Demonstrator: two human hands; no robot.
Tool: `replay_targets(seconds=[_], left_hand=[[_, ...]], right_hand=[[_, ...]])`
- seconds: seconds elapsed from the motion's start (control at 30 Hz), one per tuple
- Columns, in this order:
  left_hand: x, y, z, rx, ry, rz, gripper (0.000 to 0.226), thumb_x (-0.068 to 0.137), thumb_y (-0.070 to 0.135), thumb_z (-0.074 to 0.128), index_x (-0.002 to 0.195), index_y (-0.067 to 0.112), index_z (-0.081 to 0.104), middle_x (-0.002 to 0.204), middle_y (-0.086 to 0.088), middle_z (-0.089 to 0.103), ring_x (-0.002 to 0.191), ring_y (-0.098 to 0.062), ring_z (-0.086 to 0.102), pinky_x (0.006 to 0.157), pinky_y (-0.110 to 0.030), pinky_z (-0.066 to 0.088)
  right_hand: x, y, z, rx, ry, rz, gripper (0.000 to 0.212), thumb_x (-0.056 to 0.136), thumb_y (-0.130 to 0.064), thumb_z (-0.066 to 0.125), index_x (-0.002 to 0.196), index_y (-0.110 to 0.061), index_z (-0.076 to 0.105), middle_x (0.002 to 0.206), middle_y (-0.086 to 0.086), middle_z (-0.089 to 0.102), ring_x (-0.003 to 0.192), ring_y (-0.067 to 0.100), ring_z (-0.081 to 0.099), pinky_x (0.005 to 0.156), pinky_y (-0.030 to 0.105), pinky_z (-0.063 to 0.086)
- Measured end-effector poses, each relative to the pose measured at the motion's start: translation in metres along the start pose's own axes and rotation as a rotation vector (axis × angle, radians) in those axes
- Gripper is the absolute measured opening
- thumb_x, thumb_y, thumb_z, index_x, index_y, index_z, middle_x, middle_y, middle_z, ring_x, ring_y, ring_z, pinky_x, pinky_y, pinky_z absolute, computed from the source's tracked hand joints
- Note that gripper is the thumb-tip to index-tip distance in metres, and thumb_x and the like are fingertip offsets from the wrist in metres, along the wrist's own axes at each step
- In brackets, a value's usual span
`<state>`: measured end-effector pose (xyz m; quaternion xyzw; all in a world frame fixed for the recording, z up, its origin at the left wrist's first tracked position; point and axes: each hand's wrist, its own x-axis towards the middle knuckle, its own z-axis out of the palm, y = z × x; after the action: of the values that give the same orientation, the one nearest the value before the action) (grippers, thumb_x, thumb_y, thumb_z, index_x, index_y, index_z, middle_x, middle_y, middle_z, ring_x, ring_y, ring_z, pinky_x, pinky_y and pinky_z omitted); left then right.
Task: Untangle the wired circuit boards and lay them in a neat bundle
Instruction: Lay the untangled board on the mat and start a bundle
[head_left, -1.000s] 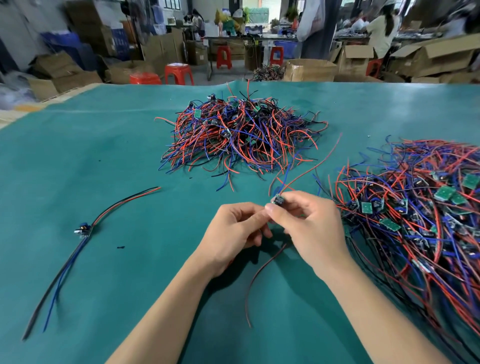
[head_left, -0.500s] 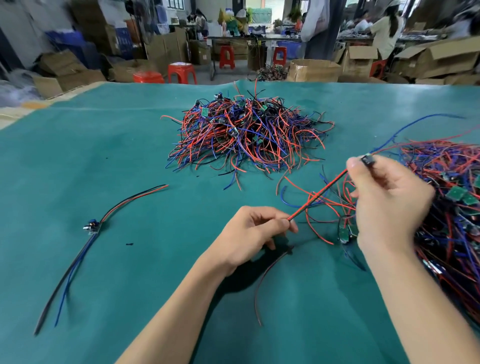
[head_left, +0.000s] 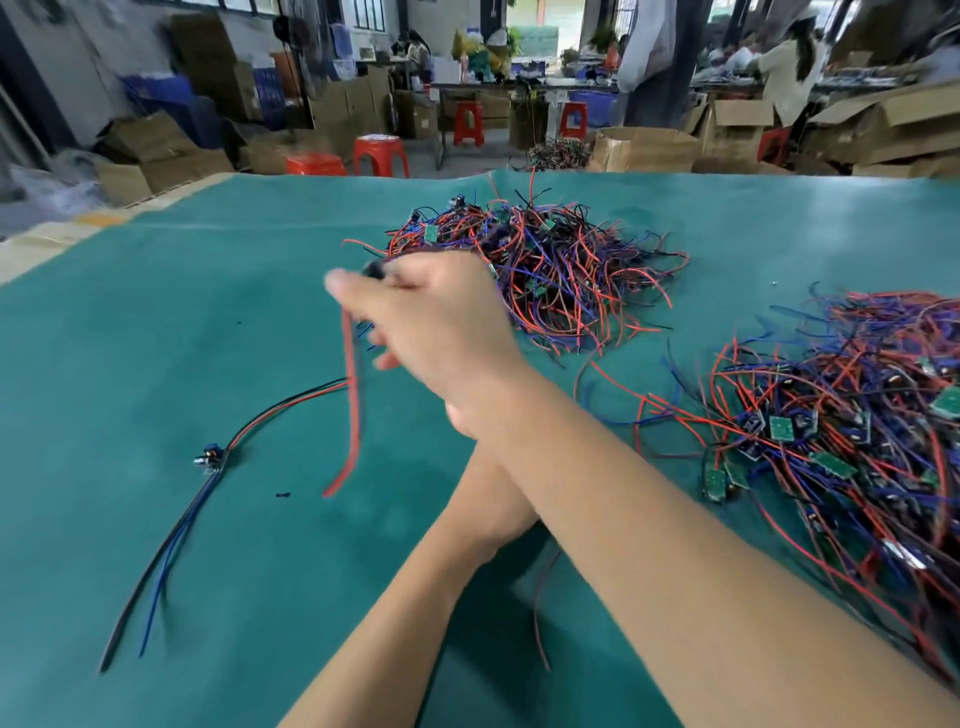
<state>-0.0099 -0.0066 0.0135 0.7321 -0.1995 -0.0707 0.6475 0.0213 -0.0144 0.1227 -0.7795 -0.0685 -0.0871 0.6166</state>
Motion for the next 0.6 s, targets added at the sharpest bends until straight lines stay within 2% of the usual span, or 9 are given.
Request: replay_targets(seconds=[0.03, 0.1, 0.17, 0.23, 0.3, 0.37, 0.43, 0.5, 0.6], left_hand=[[-0.001, -0.001, 0.0, -0.001, 0.002, 0.01, 0.037, 0.083, 0.011, 0.056, 0.112, -0.01, 0.062, 0.116, -0.022, 0.066, 0.113, -0.037, 0.06, 0.097, -0.048, 0.049], [0.0, -0.003, 0.001, 0.024, 0.037, 0.005, 0.034, 0.075, 0.015, 0.052, 0.102, 0.001, 0.068, 0.108, -0.009, 0.072, 0.103, -0.019, 0.066, 0.092, -0.041, 0.052], [0.003, -0.006, 0.002, 0.051, 0.061, -0.026, 0.021, 0.075, 0.012, 0.054, 0.087, 0.007, 0.07, 0.091, -0.004, 0.075, 0.082, -0.009, 0.066, 0.079, -0.036, 0.057], [0.006, -0.008, 0.004, 0.035, 0.035, -0.047, 0.014, 0.082, 0.004, 0.057, 0.085, 0.007, 0.07, 0.081, -0.003, 0.073, 0.066, -0.012, 0.064, 0.063, -0.027, 0.054], [0.008, -0.01, 0.004, 0.043, 0.031, -0.063, 0.016, 0.088, 0.002, 0.058, 0.09, 0.009, 0.072, 0.081, -0.005, 0.072, 0.061, -0.018, 0.065, 0.059, -0.022, 0.051], [0.01, -0.012, 0.004, 0.031, 0.038, -0.072, 0.018, 0.089, 0.004, 0.056, 0.096, 0.009, 0.072, 0.088, -0.009, 0.073, 0.068, -0.028, 0.069, 0.066, -0.035, 0.058], [0.011, -0.013, 0.004, 0.007, 0.049, -0.081, 0.019, 0.089, 0.003, 0.056, 0.095, 0.009, 0.073, 0.088, -0.01, 0.073, 0.071, -0.029, 0.069, 0.073, -0.046, 0.06], [0.012, -0.013, 0.004, -0.003, 0.051, -0.093, 0.02, 0.089, 0.0, 0.056, 0.095, 0.008, 0.073, 0.081, -0.007, 0.071, 0.07, -0.025, 0.067, 0.075, -0.046, 0.06], [0.012, -0.011, 0.003, -0.054, 0.066, -0.103, 0.019, 0.09, -0.004, 0.056, 0.097, 0.003, 0.072, 0.079, -0.003, 0.068, 0.07, -0.022, 0.066, 0.068, -0.038, 0.06]], right_hand=[[0.008, -0.001, 0.008, -0.056, -0.116, 0.058, 0.048, 0.086, -0.041, 0.075, 0.082, 0.007, 0.071, 0.082, 0.023, 0.073, 0.07, 0.034, 0.072, 0.067, 0.055, 0.062], [0.026, 0.006, 0.014, -0.279, -0.254, 0.114, 0.047, 0.086, -0.044, 0.073, 0.08, 0.003, 0.07, 0.08, 0.016, 0.076, 0.073, 0.031, 0.076, 0.068, 0.048, 0.065], [0.046, 0.019, 0.003, -0.553, -0.222, 0.075, 0.032, 0.084, -0.037, 0.071, 0.079, -0.005, 0.07, 0.08, 0.012, 0.074, 0.077, 0.032, 0.075, 0.075, 0.041, 0.063], [0.061, 0.038, -0.016, -0.747, -0.145, 0.074, 0.019, 0.084, -0.027, 0.066, 0.092, -0.01, 0.072, 0.101, 0.012, 0.069, 0.096, 0.033, 0.07, 0.089, 0.038, 0.057], [0.069, 0.054, -0.037, -0.892, -0.142, 0.142, 0.023, 0.086, -0.018, 0.061, 0.107, -0.013, 0.068, 0.12, 0.011, 0.056, 0.108, 0.036, 0.061, 0.092, 0.04, 0.051], [0.073, 0.071, -0.054, -0.967, -0.165, 0.209, 0.006, 0.086, -0.012, 0.056, 0.082, -0.01, 0.053, 0.098, 0.012, 0.049, 0.099, 0.037, 0.056, 0.08, 0.038, 0.045], [0.074, 0.083, -0.064, -0.987, -0.158, 0.241, 0.022, 0.086, -0.008, 0.055, 0.072, -0.011, 0.039, 0.09, 0.015, 0.049, 0.092, 0.035, 0.052, 0.075, 0.036, 0.039], [0.072, 0.089, -0.072, -0.961, -0.109, 0.222, 0.015, 0.086, -0.007, 0.056, 0.076, -0.011, 0.045, 0.094, 0.016, 0.052, 0.096, 0.036, 0.055, 0.074, 0.035, 0.038], [0.061, 0.082, -0.08, -0.905, -0.013, 0.148, 0.019, 0.08, -0.006, 0.056, 0.065, -0.014, 0.046, 0.078, 0.012, 0.049, 0.089, 0.038, 0.052, 0.08, 0.039, 0.046]])
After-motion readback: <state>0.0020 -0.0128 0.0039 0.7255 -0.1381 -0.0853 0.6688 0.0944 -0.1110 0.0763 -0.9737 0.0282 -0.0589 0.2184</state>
